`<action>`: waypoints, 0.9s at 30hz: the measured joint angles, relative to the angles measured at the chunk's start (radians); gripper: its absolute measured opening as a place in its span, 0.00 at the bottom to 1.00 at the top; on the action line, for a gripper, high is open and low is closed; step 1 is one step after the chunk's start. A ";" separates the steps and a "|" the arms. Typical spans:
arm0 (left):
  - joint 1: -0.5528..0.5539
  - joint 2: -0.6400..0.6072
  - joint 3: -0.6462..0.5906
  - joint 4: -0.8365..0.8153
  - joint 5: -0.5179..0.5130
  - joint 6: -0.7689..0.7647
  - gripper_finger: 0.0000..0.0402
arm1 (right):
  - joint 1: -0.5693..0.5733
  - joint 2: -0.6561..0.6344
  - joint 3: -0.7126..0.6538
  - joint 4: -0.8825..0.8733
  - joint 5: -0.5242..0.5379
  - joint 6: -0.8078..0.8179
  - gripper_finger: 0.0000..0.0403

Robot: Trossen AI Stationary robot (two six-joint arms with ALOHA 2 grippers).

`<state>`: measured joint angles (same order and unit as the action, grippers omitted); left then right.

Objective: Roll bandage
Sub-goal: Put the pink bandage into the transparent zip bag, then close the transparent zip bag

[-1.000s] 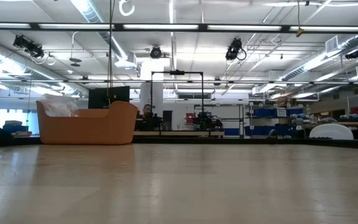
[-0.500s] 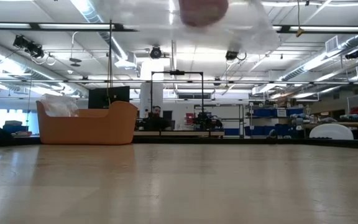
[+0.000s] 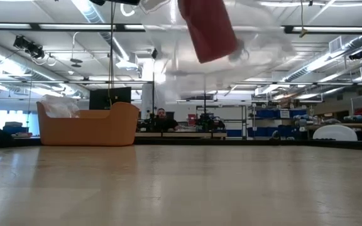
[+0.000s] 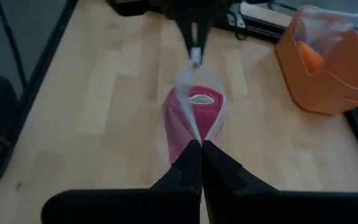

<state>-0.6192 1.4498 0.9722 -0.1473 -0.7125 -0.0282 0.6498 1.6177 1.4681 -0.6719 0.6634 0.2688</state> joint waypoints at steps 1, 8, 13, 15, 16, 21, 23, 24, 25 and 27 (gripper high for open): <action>0.001 0.004 0.000 0.010 0.013 -0.002 0.00 | -0.003 0.000 0.000 -0.003 -0.012 0.000 0.00; 0.028 0.048 0.000 0.038 0.072 0.039 0.00 | -0.080 0.028 0.000 -0.028 -0.130 0.006 0.00; 0.006 0.036 -0.001 -0.004 0.033 -0.003 0.00 | -0.081 0.029 0.000 -0.103 -0.135 0.053 0.00; 0.007 0.035 0.000 0.005 0.026 0.007 0.00 | -0.086 0.035 0.001 -0.101 -0.137 0.060 0.00; 0.008 0.035 0.000 0.009 0.019 0.017 0.00 | -0.089 0.042 0.001 -0.106 -0.139 0.064 0.00; 0.007 0.035 0.000 0.031 -0.007 0.016 0.00 | -0.090 0.049 0.000 -0.115 -0.150 0.096 0.04; 0.008 0.038 0.000 0.029 0.011 -0.001 0.00 | -0.080 0.040 0.000 -0.117 -0.146 0.109 0.10; 0.009 0.038 0.000 0.027 0.015 -0.003 0.00 | -0.079 0.032 0.000 -0.110 -0.143 0.121 0.13; 0.009 0.038 0.000 0.027 0.017 -0.003 0.00 | -0.077 0.020 0.000 -0.095 -0.141 0.138 0.16; 0.010 0.038 0.000 0.031 0.017 -0.003 0.00 | -0.077 0.005 0.001 -0.051 -0.138 0.180 0.23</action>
<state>-0.6096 1.4876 0.9722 -0.1164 -0.6952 -0.0311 0.5726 1.6225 1.4687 -0.7230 0.5257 0.4484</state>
